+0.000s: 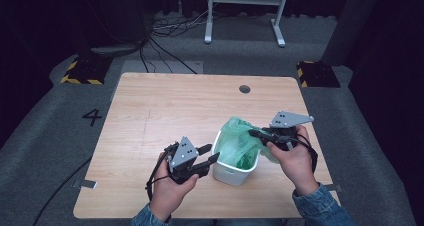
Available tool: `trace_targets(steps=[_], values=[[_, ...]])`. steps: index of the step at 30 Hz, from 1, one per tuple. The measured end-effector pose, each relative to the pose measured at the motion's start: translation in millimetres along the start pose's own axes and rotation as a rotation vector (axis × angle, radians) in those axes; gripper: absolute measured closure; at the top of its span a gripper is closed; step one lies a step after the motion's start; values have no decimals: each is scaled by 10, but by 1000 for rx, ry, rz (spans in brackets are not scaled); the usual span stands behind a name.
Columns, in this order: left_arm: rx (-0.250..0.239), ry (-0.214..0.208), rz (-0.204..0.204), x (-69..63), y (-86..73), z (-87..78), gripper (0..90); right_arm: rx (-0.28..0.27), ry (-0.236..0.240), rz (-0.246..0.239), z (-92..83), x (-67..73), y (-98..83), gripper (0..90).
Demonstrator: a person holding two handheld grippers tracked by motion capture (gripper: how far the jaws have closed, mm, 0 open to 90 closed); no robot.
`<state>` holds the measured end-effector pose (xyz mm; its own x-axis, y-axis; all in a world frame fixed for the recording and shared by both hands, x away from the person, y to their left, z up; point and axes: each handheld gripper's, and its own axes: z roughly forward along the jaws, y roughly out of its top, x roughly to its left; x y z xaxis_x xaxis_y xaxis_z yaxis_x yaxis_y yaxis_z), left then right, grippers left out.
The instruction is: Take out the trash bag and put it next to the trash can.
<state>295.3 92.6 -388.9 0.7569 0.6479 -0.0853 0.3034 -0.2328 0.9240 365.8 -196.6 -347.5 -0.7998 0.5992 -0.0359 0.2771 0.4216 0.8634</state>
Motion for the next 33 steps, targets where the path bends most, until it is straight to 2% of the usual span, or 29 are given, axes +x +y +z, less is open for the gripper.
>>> trace_targets(steps=[6, 10, 12, 19, 33], values=[[-2, 7, -13, 11, -4, -2, 571, -71, 28, -18, -106, 68, 144, 897], [-2, 6, -13, 11, -4, -3, 571, -121, 35, -34, -203, 114, 243, 897], [-2, 7, -14, 7, -3, -6, 567, -151, 27, -51, -289, 137, 319, 897], [-25, 34, -16, 42, 27, -102, 503, -194, -8, -87, -514, 120, 536, 897], [5, 103, -19, 189, -32, -236, 438, -292, -90, -122, -962, 24, 862, 897]])
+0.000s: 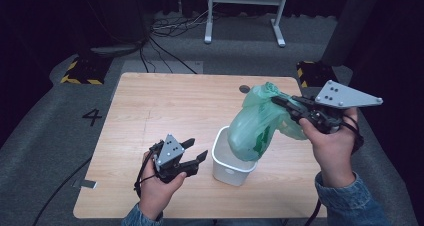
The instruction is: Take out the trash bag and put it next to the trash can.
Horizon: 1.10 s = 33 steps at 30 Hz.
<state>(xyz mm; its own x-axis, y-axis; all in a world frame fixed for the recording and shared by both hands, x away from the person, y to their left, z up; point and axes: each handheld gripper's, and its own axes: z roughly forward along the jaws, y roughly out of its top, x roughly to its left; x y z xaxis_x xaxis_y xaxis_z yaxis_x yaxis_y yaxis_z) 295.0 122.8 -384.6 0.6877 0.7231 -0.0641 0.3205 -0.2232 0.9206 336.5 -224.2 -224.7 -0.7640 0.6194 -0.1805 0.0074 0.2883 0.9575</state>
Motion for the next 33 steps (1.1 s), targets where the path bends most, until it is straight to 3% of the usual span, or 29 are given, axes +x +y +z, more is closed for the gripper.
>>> trace_targets(steps=[7, 16, 24, 33], values=[[17, 4, 0, 26, -11, -18, 434, -22, -66, -21, -194, -115, 129, 896], [43, 42, 0, 132, -73, -104, 435, 10, -142, -8, -362, -326, 95, 896], [50, 72, -14, 246, -169, -194, 421, 87, -177, 29, -314, -503, -157, 896], [56, 90, -29, 311, -211, -243, 419, 190, -160, 96, -110, -609, -579, 895]])
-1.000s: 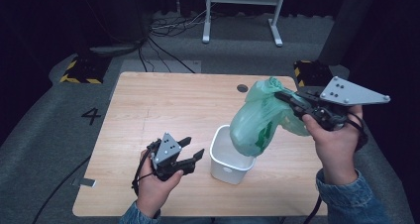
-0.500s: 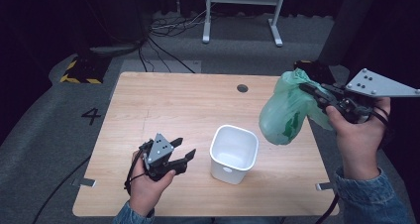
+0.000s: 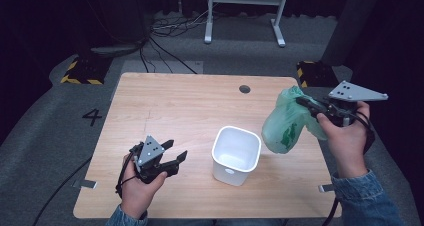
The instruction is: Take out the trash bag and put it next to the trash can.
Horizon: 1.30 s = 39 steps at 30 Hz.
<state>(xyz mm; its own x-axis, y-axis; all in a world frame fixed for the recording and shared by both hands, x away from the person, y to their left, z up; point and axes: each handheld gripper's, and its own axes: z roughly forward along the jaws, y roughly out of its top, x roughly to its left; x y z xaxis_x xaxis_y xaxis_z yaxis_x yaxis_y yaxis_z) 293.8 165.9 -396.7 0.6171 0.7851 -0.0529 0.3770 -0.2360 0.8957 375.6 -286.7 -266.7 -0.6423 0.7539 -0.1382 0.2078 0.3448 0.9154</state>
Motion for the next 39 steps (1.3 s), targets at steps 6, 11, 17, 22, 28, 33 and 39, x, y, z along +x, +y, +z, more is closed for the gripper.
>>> trace_targets(steps=[6, 11, 17, 22, 28, 33, 39], values=[[4, 4, -8, 16, -23, 6, 421, 70, 23, 33, 219, -36, -237, 895], [7, 3, -7, 11, -23, 2, 421, 126, 42, 66, 403, -63, -433, 890], [8, 5, -9, 18, -28, 7, 422, 111, 11, 149, 492, -106, -601, 514], [11, 4, -9, 15, -31, 19, 422, 23, -27, 161, 378, -117, -561, 292], [13, 5, -4, 0, -31, 21, 423, -40, -42, 131, 153, -86, -411, 266], [13, 7, -5, 7, -35, 16, 423, -42, -29, 106, 13, -34, -373, 299], [16, 13, -19, 36, -53, 6, 422, -19, -20, 96, -65, 14, -453, 301]])
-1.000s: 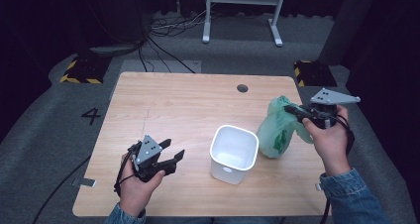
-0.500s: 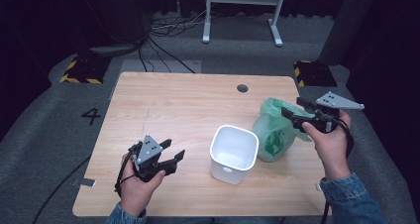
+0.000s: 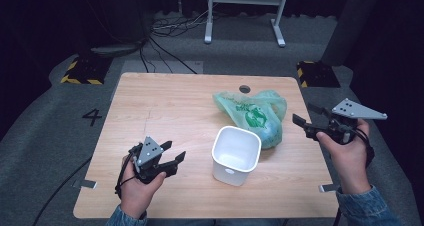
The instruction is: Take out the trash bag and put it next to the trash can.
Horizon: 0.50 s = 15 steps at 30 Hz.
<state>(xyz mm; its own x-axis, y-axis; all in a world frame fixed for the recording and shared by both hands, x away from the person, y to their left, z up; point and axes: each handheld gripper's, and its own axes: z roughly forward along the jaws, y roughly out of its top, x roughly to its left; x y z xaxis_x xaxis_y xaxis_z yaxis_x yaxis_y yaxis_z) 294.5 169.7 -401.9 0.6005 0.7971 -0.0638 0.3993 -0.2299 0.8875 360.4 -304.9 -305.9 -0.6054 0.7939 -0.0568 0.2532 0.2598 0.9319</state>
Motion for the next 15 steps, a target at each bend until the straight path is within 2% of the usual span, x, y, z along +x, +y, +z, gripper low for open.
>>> trace_targets(steps=[8, 15], values=[[2, 22, -22, 89, -39, -56, 409, 35, -13, 4, -98, -47, -165, 297], [15, 42, -27, 182, -89, -105, 373, 83, -23, 43, -154, -132, -391, 275]])
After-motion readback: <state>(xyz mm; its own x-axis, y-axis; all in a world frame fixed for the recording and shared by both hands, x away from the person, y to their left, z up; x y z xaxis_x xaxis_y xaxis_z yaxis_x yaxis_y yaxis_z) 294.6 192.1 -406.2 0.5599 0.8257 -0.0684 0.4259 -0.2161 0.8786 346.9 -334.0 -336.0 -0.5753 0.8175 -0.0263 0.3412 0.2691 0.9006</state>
